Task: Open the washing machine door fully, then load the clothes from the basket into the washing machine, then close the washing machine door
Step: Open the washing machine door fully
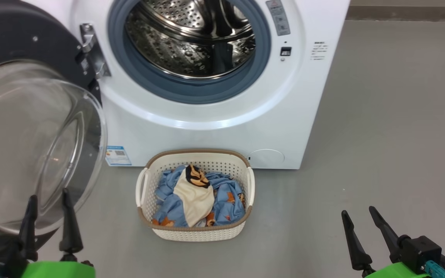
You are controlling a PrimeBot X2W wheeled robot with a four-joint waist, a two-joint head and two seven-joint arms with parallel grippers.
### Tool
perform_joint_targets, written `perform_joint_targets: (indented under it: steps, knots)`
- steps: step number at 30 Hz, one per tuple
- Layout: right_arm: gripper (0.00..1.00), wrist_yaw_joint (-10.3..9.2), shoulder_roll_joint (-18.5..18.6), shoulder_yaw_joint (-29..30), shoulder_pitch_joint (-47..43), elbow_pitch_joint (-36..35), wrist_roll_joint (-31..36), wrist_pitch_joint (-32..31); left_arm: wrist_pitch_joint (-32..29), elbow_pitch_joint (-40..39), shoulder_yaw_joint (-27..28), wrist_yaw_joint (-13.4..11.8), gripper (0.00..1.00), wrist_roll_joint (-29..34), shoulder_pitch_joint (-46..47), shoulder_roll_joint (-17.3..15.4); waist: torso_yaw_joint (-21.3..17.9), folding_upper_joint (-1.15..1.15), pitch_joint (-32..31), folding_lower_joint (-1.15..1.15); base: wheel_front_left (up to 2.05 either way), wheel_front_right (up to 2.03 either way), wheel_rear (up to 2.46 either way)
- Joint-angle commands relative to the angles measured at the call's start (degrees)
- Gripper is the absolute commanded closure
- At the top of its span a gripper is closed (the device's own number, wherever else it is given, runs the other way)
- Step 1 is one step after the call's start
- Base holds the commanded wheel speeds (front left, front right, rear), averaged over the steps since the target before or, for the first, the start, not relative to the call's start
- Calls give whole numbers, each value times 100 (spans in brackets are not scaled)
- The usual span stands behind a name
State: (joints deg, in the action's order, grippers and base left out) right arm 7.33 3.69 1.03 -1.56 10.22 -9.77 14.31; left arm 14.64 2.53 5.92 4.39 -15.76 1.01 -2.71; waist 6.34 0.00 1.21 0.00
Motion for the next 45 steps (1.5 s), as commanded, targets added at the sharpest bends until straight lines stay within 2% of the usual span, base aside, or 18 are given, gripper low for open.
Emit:
perform_joint_targets:
  steps: [1, 15, 24, 45]
  knots:
    - [0, 16, 35, -126, -15, -172, 11, 69, 36, -167, 119, 23, 0, 31, 52, -79, -127, 0, -27, 0, 0, 0, 0]
    - [0, 16, 19, -110, -111, -518, 101, 69, -137, 56, -212, 112, 0, 84, -287, -204, -373, 0, -2, 0, 0, 0, 0]
    - [0, 16, -12, -80, -192, -675, 133, 69, -125, 306, -227, -36, 0, 217, -396, -270, -423, 0, -78, 0, 0, 0, 0]
    - [0, 16, -75, 155, -374, -879, 242, 69, 1, 367, -608, 132, 0, 302, -580, -431, -436, 0, -192, 0, 0, 0, 0]
